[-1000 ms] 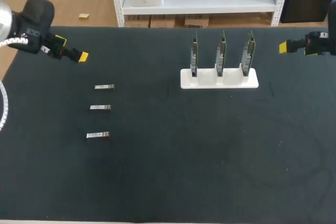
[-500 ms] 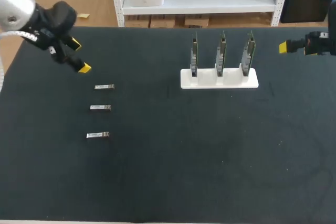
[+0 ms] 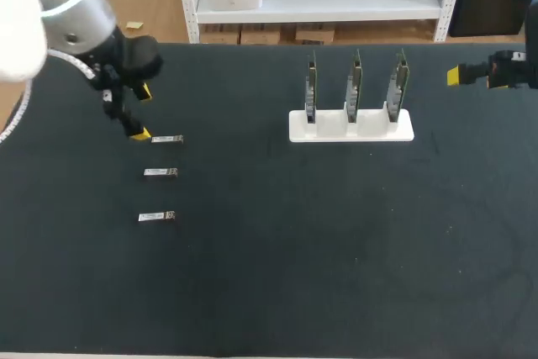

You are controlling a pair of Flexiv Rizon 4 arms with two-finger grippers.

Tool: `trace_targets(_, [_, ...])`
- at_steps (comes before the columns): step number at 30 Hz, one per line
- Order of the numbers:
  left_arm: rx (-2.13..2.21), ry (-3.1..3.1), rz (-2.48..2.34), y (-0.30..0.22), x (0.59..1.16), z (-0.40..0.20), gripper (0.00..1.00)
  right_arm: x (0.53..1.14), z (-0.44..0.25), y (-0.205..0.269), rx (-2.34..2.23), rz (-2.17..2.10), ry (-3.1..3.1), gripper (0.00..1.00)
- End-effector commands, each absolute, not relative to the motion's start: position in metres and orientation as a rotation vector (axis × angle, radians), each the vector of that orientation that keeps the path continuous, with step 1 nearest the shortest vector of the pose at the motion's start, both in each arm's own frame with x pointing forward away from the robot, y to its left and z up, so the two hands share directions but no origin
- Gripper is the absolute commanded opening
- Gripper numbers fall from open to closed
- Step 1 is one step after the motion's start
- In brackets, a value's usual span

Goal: Pick up the optical module with the left hand, and insert it into the network port with the right hand.

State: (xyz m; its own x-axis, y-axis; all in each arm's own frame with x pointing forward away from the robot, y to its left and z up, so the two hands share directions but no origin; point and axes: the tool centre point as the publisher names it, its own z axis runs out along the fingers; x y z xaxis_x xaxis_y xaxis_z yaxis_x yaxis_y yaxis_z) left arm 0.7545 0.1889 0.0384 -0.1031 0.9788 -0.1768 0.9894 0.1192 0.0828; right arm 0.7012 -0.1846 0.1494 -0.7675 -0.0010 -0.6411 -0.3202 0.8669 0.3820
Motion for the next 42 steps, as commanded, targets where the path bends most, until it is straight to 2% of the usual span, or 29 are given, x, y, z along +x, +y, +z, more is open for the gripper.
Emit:
trace_targets(1, [2.055, 2.327, 0.046, 0.183, 0.765, 0.027, 1.00, 0.700, 0.150, -0.185, -0.230, 0.633, 2.377, 1.00])
trace_targets(41, [2.070, 2.371, -0.001, 0.181, 0.750, -0.010, 1.00, 0.700, 0.150, -0.185, -0.230, 0.633, 2.377, 1.00])
trace_targets(42, [2.070, 2.370, -0.009, 0.181, 0.750, -0.010, 0.89, 0.700, 0.150, -0.185, -0.230, 0.633, 2.377, 1.00])
